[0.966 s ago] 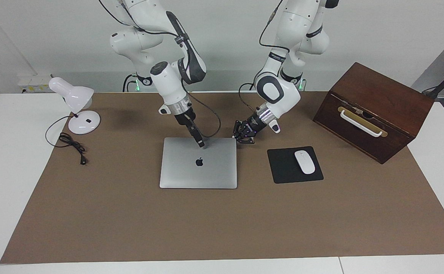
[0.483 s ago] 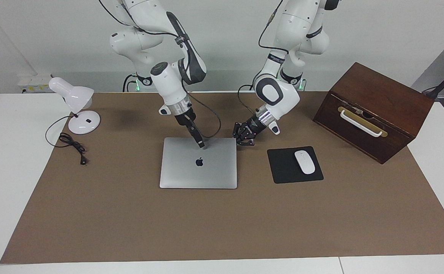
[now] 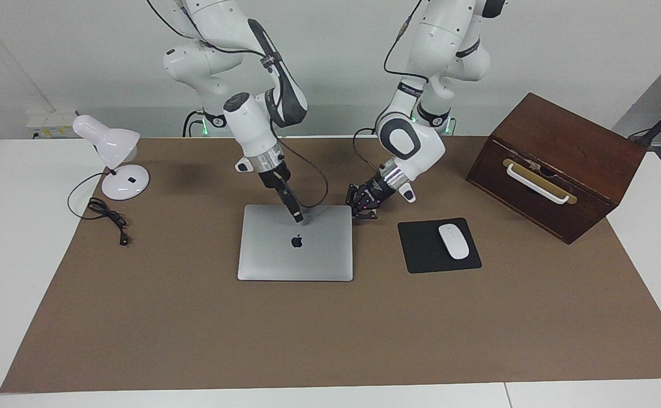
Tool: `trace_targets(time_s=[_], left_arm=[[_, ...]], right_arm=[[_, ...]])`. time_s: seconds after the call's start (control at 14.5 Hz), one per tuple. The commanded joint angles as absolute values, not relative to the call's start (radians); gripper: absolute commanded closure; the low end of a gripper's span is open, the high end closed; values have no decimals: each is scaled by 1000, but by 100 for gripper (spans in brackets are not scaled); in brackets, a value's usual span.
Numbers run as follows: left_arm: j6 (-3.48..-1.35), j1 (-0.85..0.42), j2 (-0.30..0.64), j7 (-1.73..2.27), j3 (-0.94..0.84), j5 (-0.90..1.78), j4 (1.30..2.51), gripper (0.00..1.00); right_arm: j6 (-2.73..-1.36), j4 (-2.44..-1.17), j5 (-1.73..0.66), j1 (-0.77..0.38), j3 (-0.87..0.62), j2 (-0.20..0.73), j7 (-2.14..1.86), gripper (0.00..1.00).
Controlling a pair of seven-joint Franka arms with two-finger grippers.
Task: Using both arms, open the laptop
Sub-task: 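Hook the right gripper under the front edge of the laptop lid, then lift the lid upward and away with the right gripper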
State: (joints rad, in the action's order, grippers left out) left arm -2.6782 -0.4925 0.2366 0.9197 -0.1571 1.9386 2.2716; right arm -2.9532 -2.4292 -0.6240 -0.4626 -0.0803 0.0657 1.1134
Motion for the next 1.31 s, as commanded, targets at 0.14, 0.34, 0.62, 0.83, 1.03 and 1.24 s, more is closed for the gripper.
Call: trace_targets(time_s=[0.14,0.34,0.62,0.83,1.03,1.24], left_arm=[[-2707,-514,299,819,-147,2014,2235,100],[-2706,-512,301,819,-147,2017,2237,100],[-2706,-512,301,804,-147,2019,2240,100],[-2704,-511,301,802,-147,2019,2240,100],[-2704,-512,301,802,-147,2019,2240,100],[-2704,-511,301,801,-147,2019,2240,100]], right_arm=[[-2993,-2407,-653,-451,-86,87,1058,0],[-2996,-2396,-653,-454,-86,90,1060,0],[-3066,-2367,-653,-459,-87,116,1058,0],[-3065,-2297,-653,-451,-86,138,1055,0],[-3065,-2241,-653,-436,-84,146,1055,0],[-3063,-2197,-653,-408,-84,146,1048,0]])
